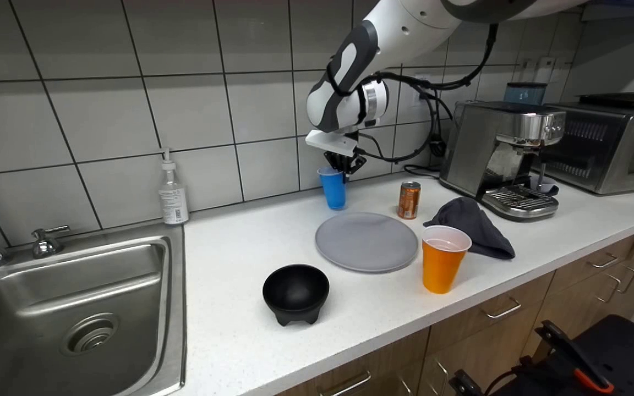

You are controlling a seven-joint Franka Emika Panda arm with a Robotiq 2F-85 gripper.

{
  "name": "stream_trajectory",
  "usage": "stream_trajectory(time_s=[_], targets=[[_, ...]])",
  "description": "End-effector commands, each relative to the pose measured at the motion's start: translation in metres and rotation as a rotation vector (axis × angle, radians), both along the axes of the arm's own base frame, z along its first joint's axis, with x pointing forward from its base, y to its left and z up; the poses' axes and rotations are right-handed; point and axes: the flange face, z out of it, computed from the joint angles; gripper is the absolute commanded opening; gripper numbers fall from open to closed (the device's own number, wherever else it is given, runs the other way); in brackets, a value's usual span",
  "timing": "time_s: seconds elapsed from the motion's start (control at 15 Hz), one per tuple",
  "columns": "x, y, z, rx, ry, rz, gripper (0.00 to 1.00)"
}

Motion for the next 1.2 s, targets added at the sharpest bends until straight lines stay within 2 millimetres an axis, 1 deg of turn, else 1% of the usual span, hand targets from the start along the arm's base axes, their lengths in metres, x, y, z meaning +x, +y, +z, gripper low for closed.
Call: stream_trajectory(time_s=[0.0,0.2,0.47,0.93,1.13], targets=[[-0.015,0.001,0.022,0.034,-0.005,0.023,0.00],[-0.028,0.002,0.029,0.039,-0.003,0.046,0.00],[-0.053,0.003,0.031,0.031,0.015,0.079,0.00],[-0.099,0.002,0.025,0.033,0.067,0.121,0.00],[-0.112,0.005,0.020,0.030,0.082,0.126,0.00]])
